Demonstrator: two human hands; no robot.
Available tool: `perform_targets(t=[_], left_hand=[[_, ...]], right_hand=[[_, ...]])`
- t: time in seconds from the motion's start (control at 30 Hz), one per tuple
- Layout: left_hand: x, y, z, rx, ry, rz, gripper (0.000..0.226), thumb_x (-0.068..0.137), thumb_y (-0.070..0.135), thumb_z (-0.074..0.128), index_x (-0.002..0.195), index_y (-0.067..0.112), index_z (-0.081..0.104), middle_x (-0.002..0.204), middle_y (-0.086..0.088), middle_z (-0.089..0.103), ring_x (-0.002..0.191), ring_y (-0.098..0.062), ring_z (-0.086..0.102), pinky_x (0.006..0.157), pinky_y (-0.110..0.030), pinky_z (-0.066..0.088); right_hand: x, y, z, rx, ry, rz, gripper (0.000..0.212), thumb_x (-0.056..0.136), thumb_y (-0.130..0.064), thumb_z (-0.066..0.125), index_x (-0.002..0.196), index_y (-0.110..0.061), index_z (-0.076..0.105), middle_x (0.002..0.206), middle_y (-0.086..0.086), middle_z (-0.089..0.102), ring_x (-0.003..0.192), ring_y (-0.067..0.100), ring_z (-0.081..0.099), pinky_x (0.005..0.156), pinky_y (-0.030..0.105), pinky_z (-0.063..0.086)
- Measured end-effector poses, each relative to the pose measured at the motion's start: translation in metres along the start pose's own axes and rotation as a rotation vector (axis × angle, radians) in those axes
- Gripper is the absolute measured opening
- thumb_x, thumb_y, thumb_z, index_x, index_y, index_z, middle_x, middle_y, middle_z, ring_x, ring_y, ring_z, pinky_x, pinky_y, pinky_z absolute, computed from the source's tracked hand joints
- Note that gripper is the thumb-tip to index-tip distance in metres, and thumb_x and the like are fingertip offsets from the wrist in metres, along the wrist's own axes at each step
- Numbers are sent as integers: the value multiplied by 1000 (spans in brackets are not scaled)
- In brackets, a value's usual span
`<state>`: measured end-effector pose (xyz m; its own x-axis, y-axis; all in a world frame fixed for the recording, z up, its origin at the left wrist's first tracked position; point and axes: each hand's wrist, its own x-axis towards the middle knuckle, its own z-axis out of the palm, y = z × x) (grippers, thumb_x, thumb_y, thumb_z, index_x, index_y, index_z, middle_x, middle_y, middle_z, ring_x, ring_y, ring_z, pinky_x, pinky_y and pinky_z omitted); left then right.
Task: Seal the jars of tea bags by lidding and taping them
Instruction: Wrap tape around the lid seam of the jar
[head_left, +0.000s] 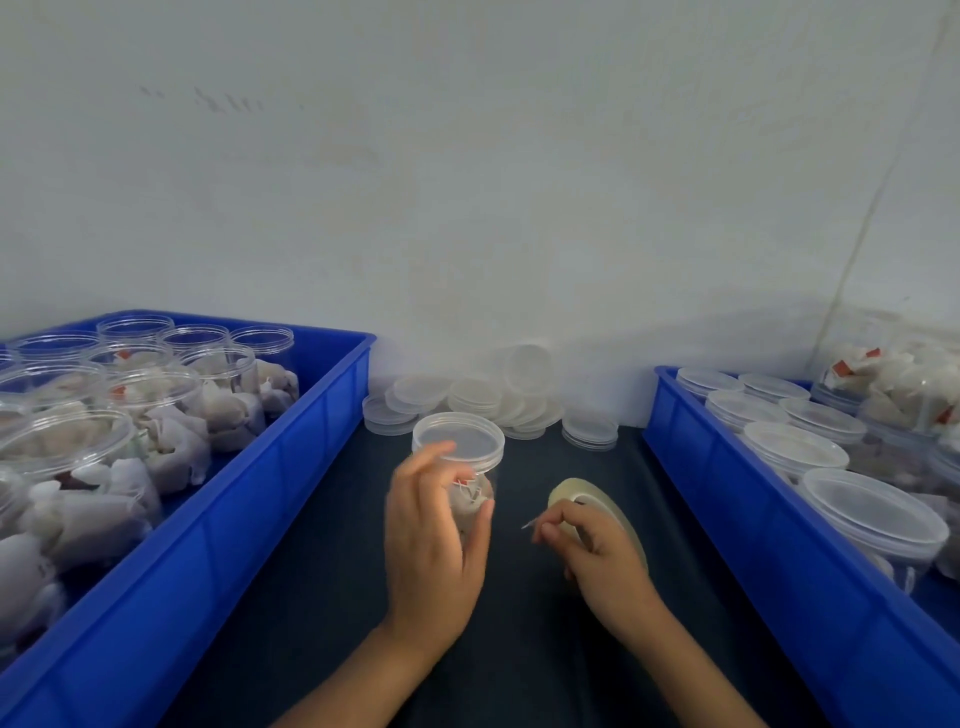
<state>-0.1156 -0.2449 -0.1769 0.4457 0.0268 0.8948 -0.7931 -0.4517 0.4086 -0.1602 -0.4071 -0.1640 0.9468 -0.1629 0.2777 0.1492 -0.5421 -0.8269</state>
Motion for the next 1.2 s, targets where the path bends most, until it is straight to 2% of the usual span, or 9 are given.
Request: perform_targets(t=[0.1, 0.2, 0.27, 0.33, 0.43, 0.63, 0.77, 1.03, 1.2], left_hand=[[5, -10, -1, -69, 71, -206, 70, 75, 48, 76, 125, 17, 39, 138, -9, 36, 126, -12, 38, 99, -31, 38], [11, -24, 0, -304, -137, -523, 102, 60, 39, 87, 138, 28, 23, 145, -5, 35, 135, -17, 39, 109, -34, 36], [13, -29, 1, -445, -279, -650, 107, 60, 27, 90, 135, 43, 15, 140, -2, 43, 132, -12, 43, 105, -23, 37], [12, -32, 1, -431, -317, -643, 103, 57, 38, 89, 130, 55, 18, 129, 4, 54, 122, -3, 52, 95, -17, 41], [11, -29, -4, -442, -367, -606, 100, 54, 60, 84, 132, 62, 21, 114, 13, 62, 105, 5, 60, 94, -28, 49], [15, -9, -12, -508, -540, -540, 78, 69, 62, 63, 135, 67, 21, 108, 18, 69, 96, -8, 69, 91, -45, 54], [18, -3, -12, -425, -592, -490, 78, 69, 67, 60, 136, 64, 20, 113, 19, 66, 100, -3, 65, 94, -39, 53], [20, 1, -13, -571, -525, -550, 80, 80, 38, 64, 147, 45, 21, 144, 30, 33, 135, -1, 39, 113, -43, 38], [20, 4, -13, -573, -502, -506, 67, 80, 46, 62, 141, 43, 33, 143, 10, 40, 130, -10, 47, 108, -45, 42]], right_hand=[[-1, -3, 1, 22, 53, -9, 26, 95, -15, 56, 71, -22, 61, 90, -4, 65, 73, -5, 55, 67, 19, 39], [-3, -8, 3, 40, 85, -20, 26, 95, -17, 57, 69, -21, 60, 91, -3, 67, 71, -7, 54, 67, 18, 39], [-4, -12, 6, 57, 96, -28, 27, 95, -18, 57, 68, -21, 58, 92, -1, 67, 67, -6, 52, 67, 21, 39], [-5, -16, 8, 64, 108, -32, 26, 95, -20, 57, 69, -20, 58, 89, 1, 65, 65, -2, 49, 64, 19, 39], [-5, -21, 6, 106, 131, -41, 22, 95, -24, 56, 79, -10, 62, 73, 5, 53, 61, 5, 43, 57, 15, 38], [-5, -36, -7, 133, 153, -112, 28, 96, -26, 52, 78, -6, 60, 65, 15, 45, 59, 16, 38, 54, 20, 35], [-3, -51, -13, 133, 103, -127, 31, 97, -25, 51, 68, -15, 56, 61, 1, 45, 54, 11, 37, 49, 19, 33], [4, -77, -12, -31, 11, -37, 33, 98, -27, 52, 69, -11, 55, 57, -10, 45, 43, 0, 40, 44, 12, 31], [6, -88, -8, -134, 57, 0, 35, 98, -30, 51, 67, -14, 53, 63, -4, 49, 44, 2, 39, 45, 14, 33]])
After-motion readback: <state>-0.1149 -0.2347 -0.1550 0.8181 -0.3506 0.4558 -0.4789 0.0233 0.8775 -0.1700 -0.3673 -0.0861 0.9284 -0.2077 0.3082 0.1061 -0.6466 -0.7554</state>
